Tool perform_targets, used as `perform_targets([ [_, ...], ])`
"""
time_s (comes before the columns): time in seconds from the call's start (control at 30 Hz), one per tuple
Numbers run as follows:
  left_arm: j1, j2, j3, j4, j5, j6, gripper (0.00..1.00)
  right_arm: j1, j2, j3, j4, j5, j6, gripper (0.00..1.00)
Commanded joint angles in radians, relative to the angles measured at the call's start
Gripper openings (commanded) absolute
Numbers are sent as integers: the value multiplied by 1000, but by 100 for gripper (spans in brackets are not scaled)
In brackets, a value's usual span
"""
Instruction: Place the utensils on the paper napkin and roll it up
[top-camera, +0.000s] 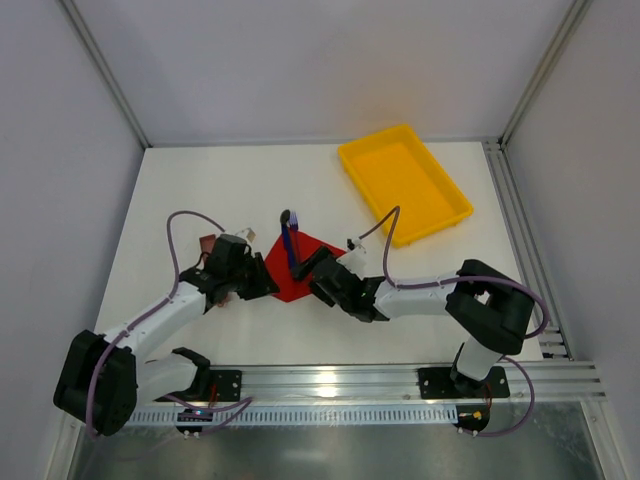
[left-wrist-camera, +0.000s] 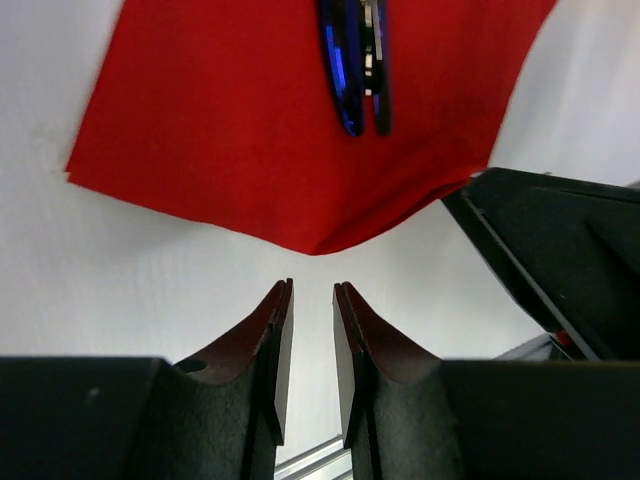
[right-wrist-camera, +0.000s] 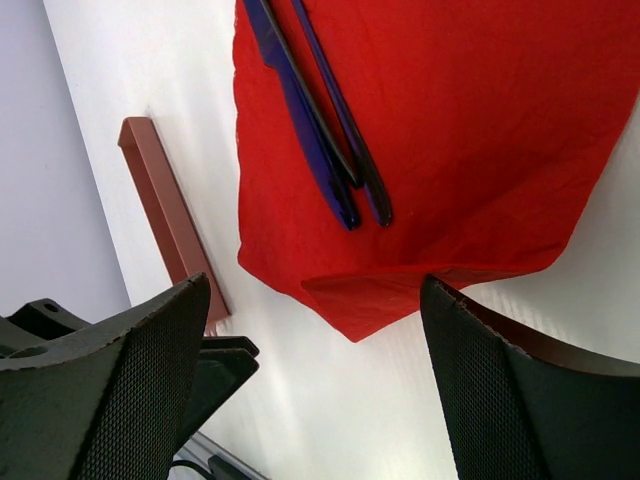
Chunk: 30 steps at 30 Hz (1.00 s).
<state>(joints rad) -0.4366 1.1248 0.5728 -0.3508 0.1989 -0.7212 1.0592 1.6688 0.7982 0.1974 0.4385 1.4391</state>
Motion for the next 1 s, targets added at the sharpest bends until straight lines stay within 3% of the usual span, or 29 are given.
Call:
perform_targets([
  [0.0,-5,1,-23,191,138,-4,26,-8,-24,-28,77,16,-29,86],
  [0.5,-112,98,-53,406,223,-50,22,-45,-84,-100,106,16,-55,85],
  [0.77,-162,82,-68,406,129,-50,20,-61,-75,-108,140,-15,-55,85],
  [0.97,-165,176,-47,443,109,-43,21,-67,-87,-123,151,-24,-54,85],
])
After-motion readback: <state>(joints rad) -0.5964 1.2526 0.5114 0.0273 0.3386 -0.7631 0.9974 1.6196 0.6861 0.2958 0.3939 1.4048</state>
